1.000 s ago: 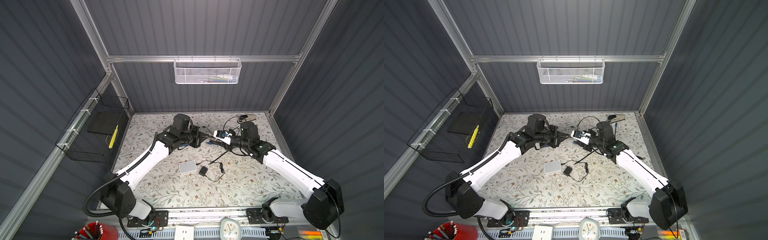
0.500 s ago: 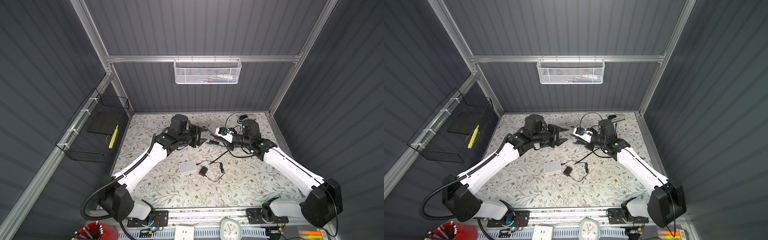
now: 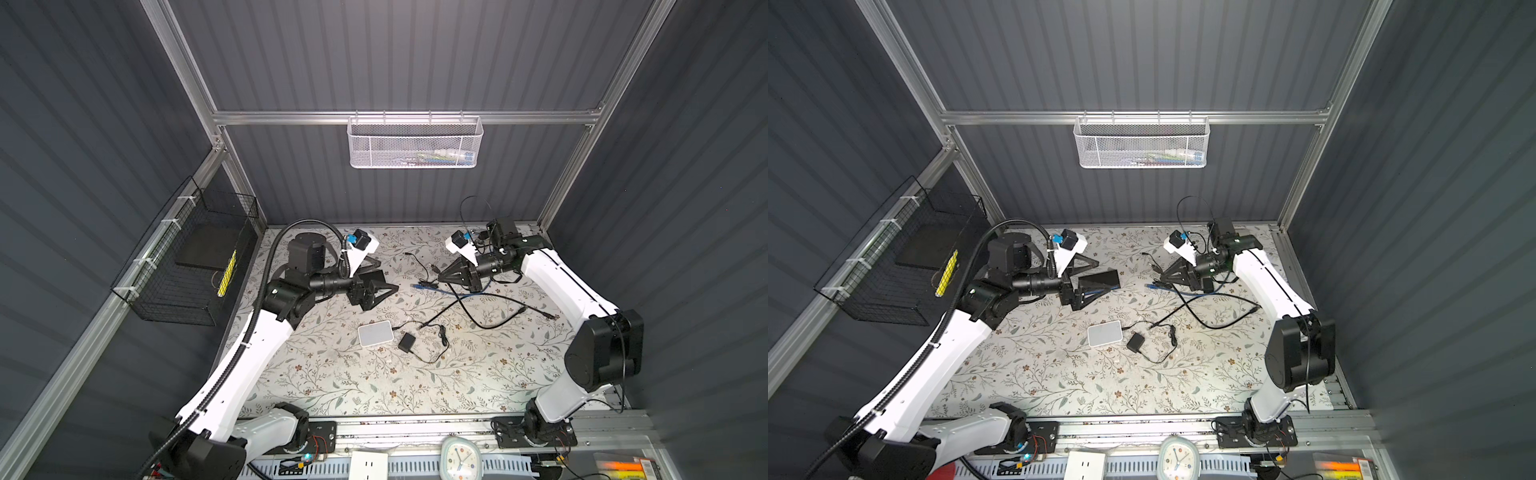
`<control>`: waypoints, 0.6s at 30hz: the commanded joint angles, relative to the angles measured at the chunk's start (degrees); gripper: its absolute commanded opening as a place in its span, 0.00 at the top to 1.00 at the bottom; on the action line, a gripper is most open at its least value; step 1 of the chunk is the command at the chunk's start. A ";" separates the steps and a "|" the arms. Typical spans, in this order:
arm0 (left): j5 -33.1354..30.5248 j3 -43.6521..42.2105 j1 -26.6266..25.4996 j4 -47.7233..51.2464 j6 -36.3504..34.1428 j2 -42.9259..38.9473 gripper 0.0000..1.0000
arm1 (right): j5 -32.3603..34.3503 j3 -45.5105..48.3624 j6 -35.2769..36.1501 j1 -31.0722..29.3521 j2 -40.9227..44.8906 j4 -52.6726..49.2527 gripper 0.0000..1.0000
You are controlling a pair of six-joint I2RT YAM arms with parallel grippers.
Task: Insert the plug into the switch port
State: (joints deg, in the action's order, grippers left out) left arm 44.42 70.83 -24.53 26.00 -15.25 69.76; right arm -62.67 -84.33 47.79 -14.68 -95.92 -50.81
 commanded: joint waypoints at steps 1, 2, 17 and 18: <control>3.71 1.54 -2.13 3.41 -17.02 5.95 0.03 | -0.19 -1.52 3.71 -2.83 -0.30 -6.30 1.00; 3.61 2.49 -3.10 3.36 -18.03 7.46 0.04 | -0.09 -1.45 4.16 -3.47 -0.46 -6.48 1.00; 8.86 5.47 -6.22 -3.97 -14.22 17.10 0.36 | -0.72 -0.78 5.65 -5.71 0.31 -7.69 1.00; 9.24 5.21 -6.18 -4.71 -13.33 17.18 0.40 | -0.77 -0.84 5.65 -5.67 0.26 -7.65 1.00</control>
State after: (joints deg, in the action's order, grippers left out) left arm 49.89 74.91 -30.92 22.70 -30.17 86.30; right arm -62.61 -84.40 52.53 -20.05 -96.25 -57.08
